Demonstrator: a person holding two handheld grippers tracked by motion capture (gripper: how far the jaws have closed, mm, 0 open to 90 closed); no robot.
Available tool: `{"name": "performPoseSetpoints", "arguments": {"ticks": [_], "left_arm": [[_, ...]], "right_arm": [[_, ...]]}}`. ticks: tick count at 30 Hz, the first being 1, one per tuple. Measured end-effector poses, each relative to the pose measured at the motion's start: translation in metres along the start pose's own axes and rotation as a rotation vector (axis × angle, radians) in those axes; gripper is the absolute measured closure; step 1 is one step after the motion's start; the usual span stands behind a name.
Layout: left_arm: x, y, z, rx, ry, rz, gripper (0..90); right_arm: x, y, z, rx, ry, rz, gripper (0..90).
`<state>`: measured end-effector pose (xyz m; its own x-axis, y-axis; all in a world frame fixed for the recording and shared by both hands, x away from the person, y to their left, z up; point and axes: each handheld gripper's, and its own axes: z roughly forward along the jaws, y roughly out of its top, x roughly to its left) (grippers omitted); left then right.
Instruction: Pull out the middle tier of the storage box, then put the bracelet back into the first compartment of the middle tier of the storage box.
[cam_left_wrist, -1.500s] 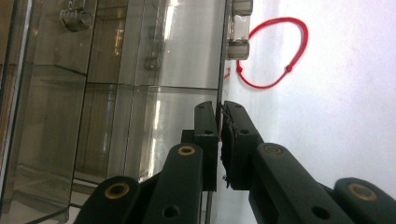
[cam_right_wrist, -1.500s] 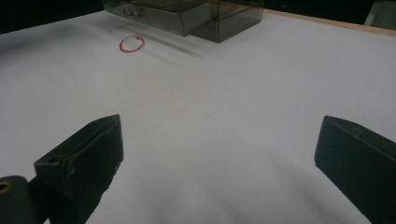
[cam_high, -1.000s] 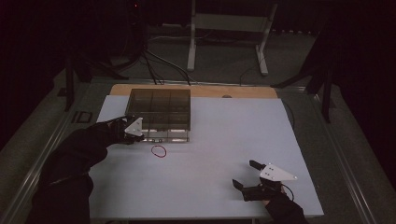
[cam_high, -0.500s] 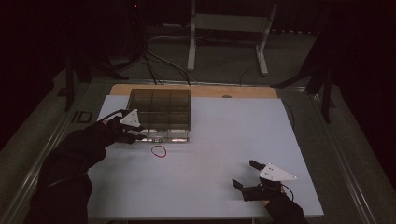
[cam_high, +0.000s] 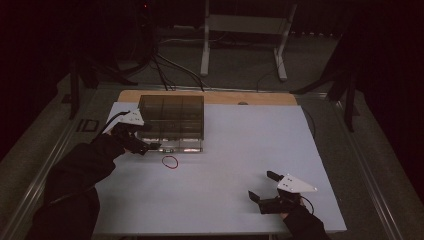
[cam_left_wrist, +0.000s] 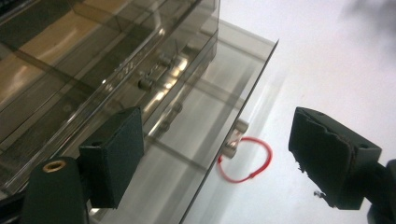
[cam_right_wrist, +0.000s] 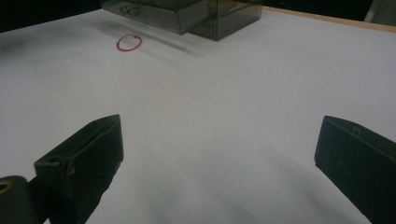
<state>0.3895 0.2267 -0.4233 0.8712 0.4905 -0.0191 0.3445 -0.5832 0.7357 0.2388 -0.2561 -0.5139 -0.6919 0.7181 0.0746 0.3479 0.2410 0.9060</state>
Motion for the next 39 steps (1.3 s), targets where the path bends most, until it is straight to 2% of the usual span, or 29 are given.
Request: {"name": "performPoseSetpoints", "arguments": {"ticks": [2,4,6,7,9,13,15,20,21,22,24,28,30,34,35,39], "left_arm": [[-0.001,0.002,-0.002,-0.011,-0.001,-0.025,20.0],[-0.002,0.003,-0.003,-0.022,-0.003,-0.029,19.3],[-0.004,0.006,-0.003,-0.023,0.009,-0.034,14.9],[-0.006,0.007,-0.003,-0.016,0.015,-0.040,7.9],[-0.008,0.009,-0.004,-0.021,0.021,-0.056,4.0],[-0.011,0.011,-0.005,-0.032,0.039,-0.060,2.1],[-0.014,0.012,-0.007,-0.065,0.048,-0.089,2.0],[-0.019,0.011,-0.007,-0.070,0.066,-0.101,2.1],[-0.022,0.009,-0.007,-0.078,0.088,-0.104,2.1],[-0.022,0.009,-0.007,-0.078,0.088,-0.104,2.1],[-0.023,0.005,-0.007,-0.102,0.093,-0.129,2.1],[-0.026,0.002,-0.006,-0.104,0.102,-0.143,2.1],[-0.029,0.001,-0.004,-0.095,0.125,-0.150,2.1],[-0.034,-0.001,-0.001,-0.107,0.143,-0.168,2.1],[-0.038,-0.001,0.001,-0.102,0.163,-0.165,2.2],[-0.044,-0.004,0.004,-0.111,0.164,-0.174,2.2]], "right_arm": [[0.000,0.000,0.001,0.002,0.001,0.000,1.2],[0.000,0.000,0.001,0.003,0.002,0.002,1.3],[-0.001,0.001,0.002,0.001,0.002,-0.002,1.3],[-0.001,0.001,0.001,0.000,0.002,-0.001,1.2],[-0.001,0.001,0.001,-0.002,0.000,-0.001,1.2],[-0.001,0.001,0.001,-0.001,-0.001,0.004,1.2],[-0.001,0.001,0.001,-0.001,0.000,0.003,1.3],[-0.001,0.001,0.001,-0.001,0.002,0.001,1.3],[-0.001,0.001,0.001,-0.003,0.002,0.001,1.2],[-0.001,0.001,0.001,-0.005,0.003,0.002,1.2],[0.000,0.001,0.001,-0.004,0.004,0.003,1.3],[0.000,0.001,0.001,-0.003,0.005,0.001,1.2],[-0.001,0.001,0.000,-0.004,0.003,0.001,1.2],[-0.001,0.000,-0.001,-0.004,-0.001,0.003,1.3],[-0.001,0.000,-0.002,-0.005,-0.002,0.002,1.3],[0.000,0.000,-0.002,-0.004,-0.002,-0.004,1.3]]}}
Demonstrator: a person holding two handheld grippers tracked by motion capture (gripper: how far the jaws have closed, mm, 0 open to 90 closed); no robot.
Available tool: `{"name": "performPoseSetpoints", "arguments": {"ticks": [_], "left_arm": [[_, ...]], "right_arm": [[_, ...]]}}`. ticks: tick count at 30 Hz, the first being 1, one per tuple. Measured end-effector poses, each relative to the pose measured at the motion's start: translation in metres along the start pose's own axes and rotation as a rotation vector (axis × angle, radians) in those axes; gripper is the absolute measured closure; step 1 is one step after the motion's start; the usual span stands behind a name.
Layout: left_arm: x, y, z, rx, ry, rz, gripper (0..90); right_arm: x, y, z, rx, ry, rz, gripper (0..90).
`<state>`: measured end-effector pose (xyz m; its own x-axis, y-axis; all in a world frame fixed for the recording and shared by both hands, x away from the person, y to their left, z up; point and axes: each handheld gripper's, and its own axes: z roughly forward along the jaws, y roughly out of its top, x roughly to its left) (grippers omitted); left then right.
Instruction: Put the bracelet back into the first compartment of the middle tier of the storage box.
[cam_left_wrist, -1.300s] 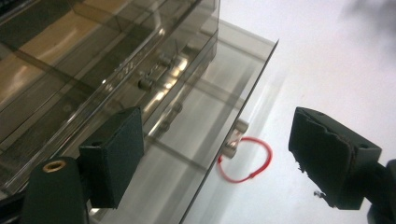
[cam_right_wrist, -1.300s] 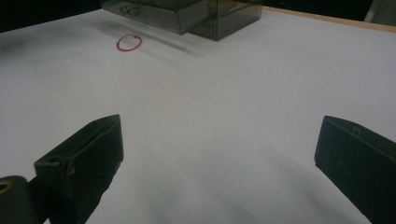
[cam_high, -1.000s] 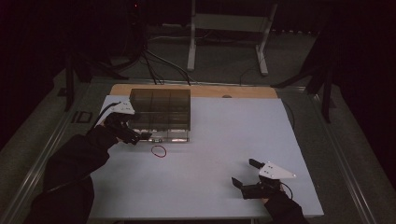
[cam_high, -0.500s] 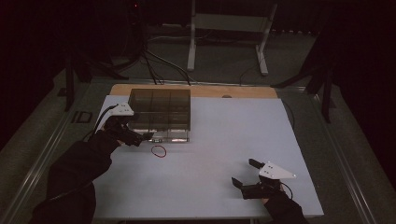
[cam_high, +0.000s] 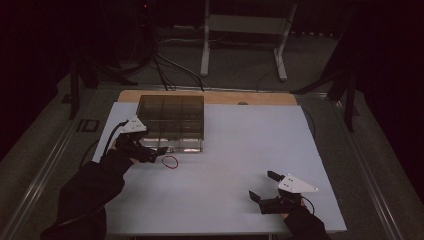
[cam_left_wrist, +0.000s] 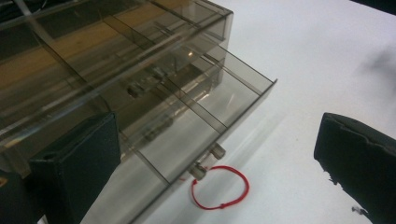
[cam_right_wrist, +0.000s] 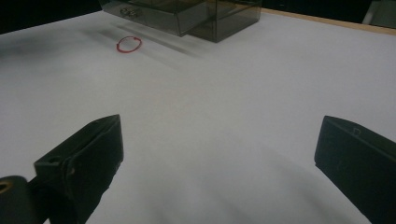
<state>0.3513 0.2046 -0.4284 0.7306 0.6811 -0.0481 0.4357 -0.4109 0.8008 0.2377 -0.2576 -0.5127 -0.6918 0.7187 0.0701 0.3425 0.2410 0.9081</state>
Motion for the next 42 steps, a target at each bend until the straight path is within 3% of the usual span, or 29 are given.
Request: {"name": "performPoseSetpoints", "arguments": {"ticks": [10,17,21,29,42], "left_arm": [[-0.019,-0.014,0.002,-0.021,0.029,0.000,2.2],[-0.029,-0.020,0.005,-0.037,0.011,-0.006,2.2],[-0.036,-0.024,0.007,-0.027,-0.004,-0.006,2.2],[-0.050,-0.035,0.018,0.004,-0.027,0.033,2.2],[-0.061,-0.051,0.037,0.056,-0.045,0.053,2.6]], "right_arm": [[0.001,0.000,0.000,0.001,0.001,-0.001,1.2],[0.000,0.000,0.001,0.002,-0.002,-0.002,1.3],[0.001,0.001,0.001,0.001,-0.002,-0.007,1.3],[0.002,0.002,0.003,-0.001,0.007,-0.014,1.3],[0.003,0.002,0.000,-0.003,0.008,-0.022,1.3]]}}
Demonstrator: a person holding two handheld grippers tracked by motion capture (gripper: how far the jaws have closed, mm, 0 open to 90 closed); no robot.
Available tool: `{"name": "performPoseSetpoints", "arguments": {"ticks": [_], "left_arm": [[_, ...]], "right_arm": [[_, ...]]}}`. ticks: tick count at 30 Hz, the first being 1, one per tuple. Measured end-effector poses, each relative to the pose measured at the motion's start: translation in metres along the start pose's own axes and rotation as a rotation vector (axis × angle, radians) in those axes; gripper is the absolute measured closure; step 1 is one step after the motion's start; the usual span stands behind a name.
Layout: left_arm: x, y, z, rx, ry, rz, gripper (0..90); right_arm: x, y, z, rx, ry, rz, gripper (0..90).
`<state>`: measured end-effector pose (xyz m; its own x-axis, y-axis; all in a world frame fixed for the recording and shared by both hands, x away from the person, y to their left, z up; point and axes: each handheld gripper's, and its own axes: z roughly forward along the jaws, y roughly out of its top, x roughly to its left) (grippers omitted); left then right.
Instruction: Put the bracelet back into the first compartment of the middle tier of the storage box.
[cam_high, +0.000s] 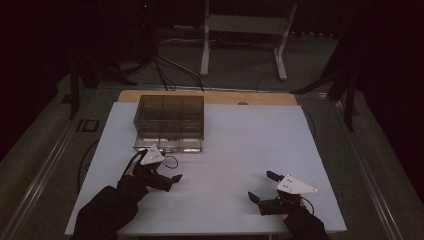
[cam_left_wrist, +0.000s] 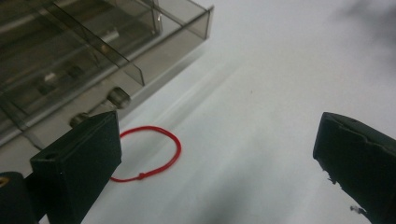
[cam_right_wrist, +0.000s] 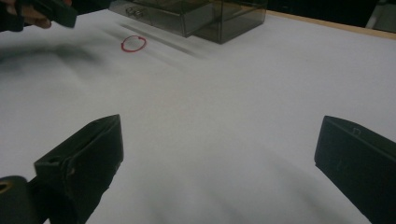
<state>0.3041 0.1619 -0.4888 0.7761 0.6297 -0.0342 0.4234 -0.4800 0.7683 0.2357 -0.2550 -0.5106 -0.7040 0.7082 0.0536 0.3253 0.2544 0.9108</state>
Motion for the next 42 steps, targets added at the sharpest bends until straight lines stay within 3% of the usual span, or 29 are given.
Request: {"name": "performPoseSetpoints", "arguments": {"ticks": [4,6,8,16,17,18,23,24,33,42], "left_arm": [[0.000,-0.002,0.007,0.026,0.004,0.013,3.2],[0.002,-0.005,0.009,0.024,-0.015,0.020,13.1],[0.004,-0.006,0.013,0.039,-0.016,0.014,14.4],[0.011,-0.008,0.022,0.075,0.026,0.032,17.1],[0.011,-0.008,0.023,0.074,0.032,0.034,19.1],[0.012,-0.008,0.023,0.068,0.026,0.036,26.6],[0.015,-0.010,0.026,0.075,0.038,0.058,37.7],[0.015,-0.010,0.026,0.072,0.043,0.061,43.9],[0.015,-0.007,0.032,0.093,0.085,0.079,62.8],[0.016,-0.009,0.038,0.122,0.079,0.083,79.2]], "right_arm": [[0.001,0.000,0.000,0.000,0.001,-0.001,1.3],[0.001,0.000,0.000,0.002,-0.001,-0.001,1.3],[0.001,0.000,0.000,0.002,-0.001,0.001,1.3],[0.000,0.000,0.000,0.002,-0.001,0.000,1.2],[0.001,0.000,0.000,0.002,-0.001,-0.001,1.3],[0.001,0.000,0.000,0.002,-0.001,-0.001,1.2],[0.000,0.000,0.000,0.002,-0.001,0.000,1.2],[0.000,0.000,0.000,0.002,0.000,0.000,1.3],[0.000,0.000,0.000,0.001,0.000,0.001,1.3],[0.000,0.000,0.000,0.000,-0.002,0.004,1.3]]}}
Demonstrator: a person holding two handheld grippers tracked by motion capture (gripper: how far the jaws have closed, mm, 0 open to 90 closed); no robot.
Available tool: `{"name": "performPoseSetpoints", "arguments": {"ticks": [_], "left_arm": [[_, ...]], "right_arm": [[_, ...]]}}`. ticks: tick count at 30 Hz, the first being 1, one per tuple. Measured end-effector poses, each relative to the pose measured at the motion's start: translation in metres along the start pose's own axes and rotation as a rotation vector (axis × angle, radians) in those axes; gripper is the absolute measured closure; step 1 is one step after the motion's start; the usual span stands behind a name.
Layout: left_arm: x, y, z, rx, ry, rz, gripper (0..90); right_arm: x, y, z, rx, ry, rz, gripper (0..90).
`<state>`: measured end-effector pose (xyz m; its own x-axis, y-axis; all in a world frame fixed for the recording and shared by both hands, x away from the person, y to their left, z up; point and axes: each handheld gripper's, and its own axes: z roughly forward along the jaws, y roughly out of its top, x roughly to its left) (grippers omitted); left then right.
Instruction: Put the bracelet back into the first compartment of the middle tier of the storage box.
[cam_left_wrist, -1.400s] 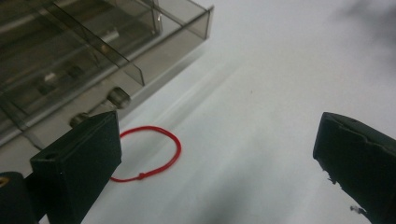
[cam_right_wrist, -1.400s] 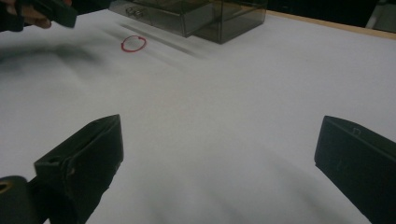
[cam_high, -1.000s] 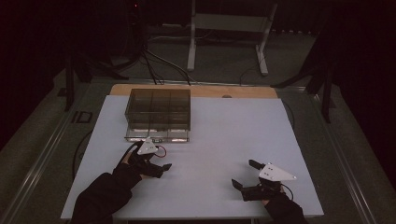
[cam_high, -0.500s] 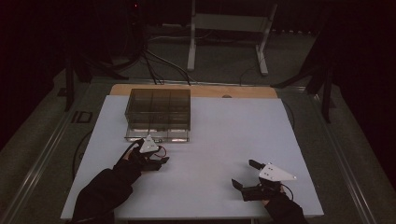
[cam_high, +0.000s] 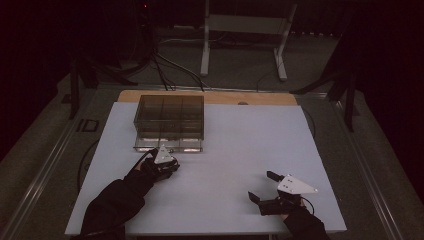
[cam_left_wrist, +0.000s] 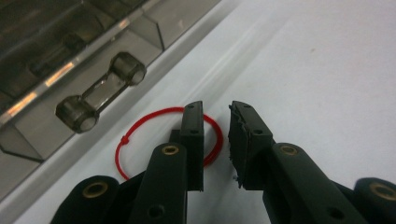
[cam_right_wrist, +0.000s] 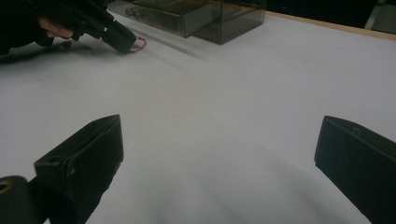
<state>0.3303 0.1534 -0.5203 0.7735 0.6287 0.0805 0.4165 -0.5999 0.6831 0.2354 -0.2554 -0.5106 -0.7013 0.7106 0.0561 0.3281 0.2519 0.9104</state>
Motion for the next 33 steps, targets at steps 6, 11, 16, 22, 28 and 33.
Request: {"name": "performPoseSetpoints", "arguments": {"ticks": [6,11,16,22,28,33], "left_arm": [[0.000,0.000,0.001,0.002,-0.009,-0.012,85.5],[-0.001,0.000,0.001,0.003,-0.013,-0.008,90.0],[-0.001,0.000,-0.001,-0.019,-0.032,-0.012,90.0],[-0.002,0.004,-0.008,-0.035,-0.035,-0.003,90.0],[-0.005,0.006,-0.016,-0.052,-0.060,0.003,90.0],[-0.005,0.007,-0.020,-0.062,-0.081,-0.004,90.0]], "right_arm": [[0.000,0.000,0.000,0.002,0.003,-0.002,1.3],[0.000,0.000,0.000,0.003,0.003,-0.001,1.2],[0.000,0.000,0.000,0.003,0.004,-0.003,1.3],[0.000,0.000,0.000,0.003,0.004,0.000,1.2],[0.000,0.000,0.000,0.003,0.005,0.001,1.3],[0.000,0.000,0.000,0.003,0.003,0.000,1.3]]}}
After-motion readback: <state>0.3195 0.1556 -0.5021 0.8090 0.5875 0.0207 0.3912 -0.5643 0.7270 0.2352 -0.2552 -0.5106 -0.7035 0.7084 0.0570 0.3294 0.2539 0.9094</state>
